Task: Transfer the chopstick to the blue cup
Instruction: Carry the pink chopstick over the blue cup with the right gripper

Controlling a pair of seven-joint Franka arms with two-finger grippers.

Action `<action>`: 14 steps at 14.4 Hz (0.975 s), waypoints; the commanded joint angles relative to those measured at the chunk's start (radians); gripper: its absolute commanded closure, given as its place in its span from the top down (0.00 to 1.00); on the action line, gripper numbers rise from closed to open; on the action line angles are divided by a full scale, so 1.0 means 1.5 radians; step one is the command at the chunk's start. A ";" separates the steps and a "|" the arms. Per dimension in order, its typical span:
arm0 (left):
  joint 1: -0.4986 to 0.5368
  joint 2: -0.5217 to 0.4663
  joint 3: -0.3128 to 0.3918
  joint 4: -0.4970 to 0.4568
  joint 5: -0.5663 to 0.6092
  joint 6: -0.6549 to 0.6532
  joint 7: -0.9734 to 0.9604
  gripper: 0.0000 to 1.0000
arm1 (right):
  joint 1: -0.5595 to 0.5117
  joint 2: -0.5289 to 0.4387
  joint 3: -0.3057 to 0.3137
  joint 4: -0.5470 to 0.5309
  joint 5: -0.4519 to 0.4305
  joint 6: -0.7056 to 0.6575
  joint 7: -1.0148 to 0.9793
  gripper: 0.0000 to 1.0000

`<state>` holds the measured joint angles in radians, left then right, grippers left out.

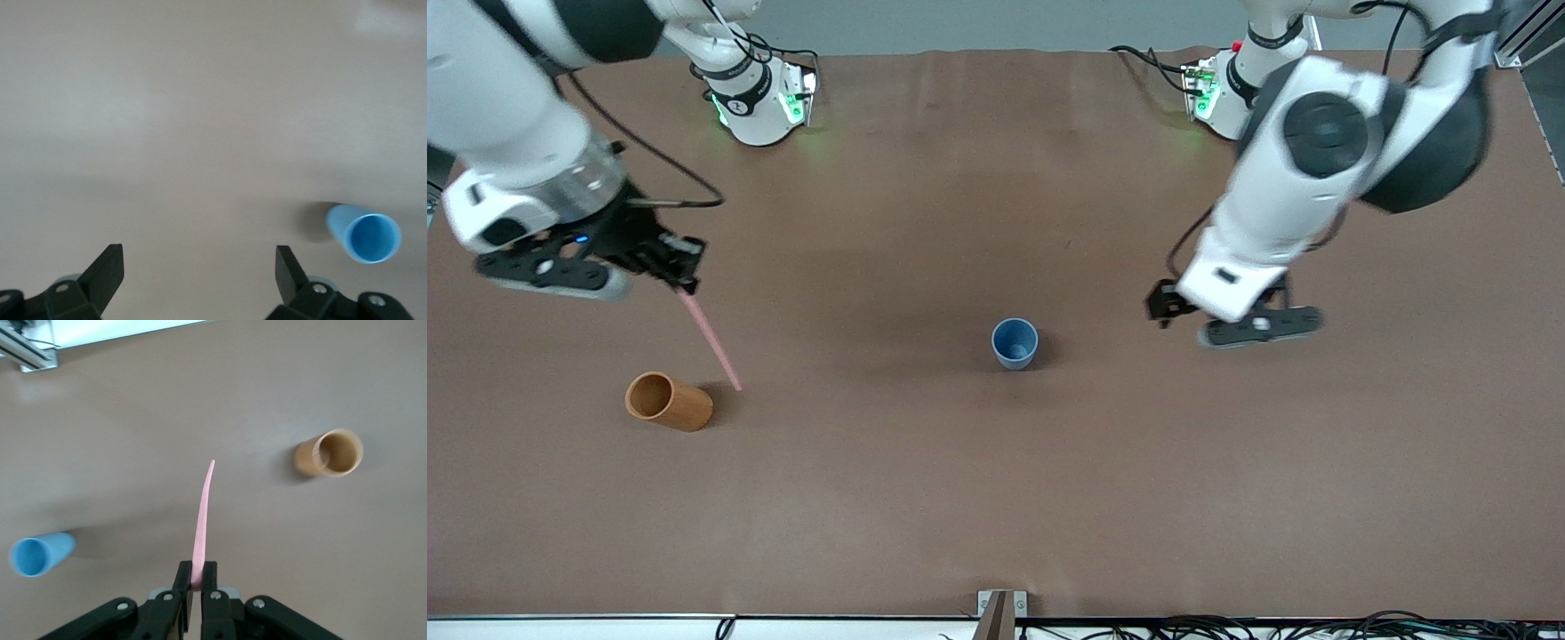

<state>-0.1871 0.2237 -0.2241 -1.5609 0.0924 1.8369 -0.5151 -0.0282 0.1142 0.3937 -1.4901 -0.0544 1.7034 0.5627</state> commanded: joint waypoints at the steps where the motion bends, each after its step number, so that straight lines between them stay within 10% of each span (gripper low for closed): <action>1: 0.009 -0.057 0.060 -0.035 -0.019 -0.033 0.122 1.00 | -0.006 0.048 0.076 0.055 -0.014 -0.005 0.121 0.04; 7: 0.037 -0.119 0.165 -0.005 -0.062 -0.132 0.363 1.00 | 0.040 0.153 0.257 0.080 -0.217 0.062 0.405 0.04; 14: 0.048 -0.142 0.137 0.046 -0.059 -0.233 0.366 1.00 | 0.151 0.246 0.273 0.077 -0.284 0.136 0.575 0.04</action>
<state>-0.1213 0.0063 -0.0083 -1.5021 0.0068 1.5027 0.0201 0.1626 0.4385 0.7900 -1.4050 -0.4522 1.9100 1.3637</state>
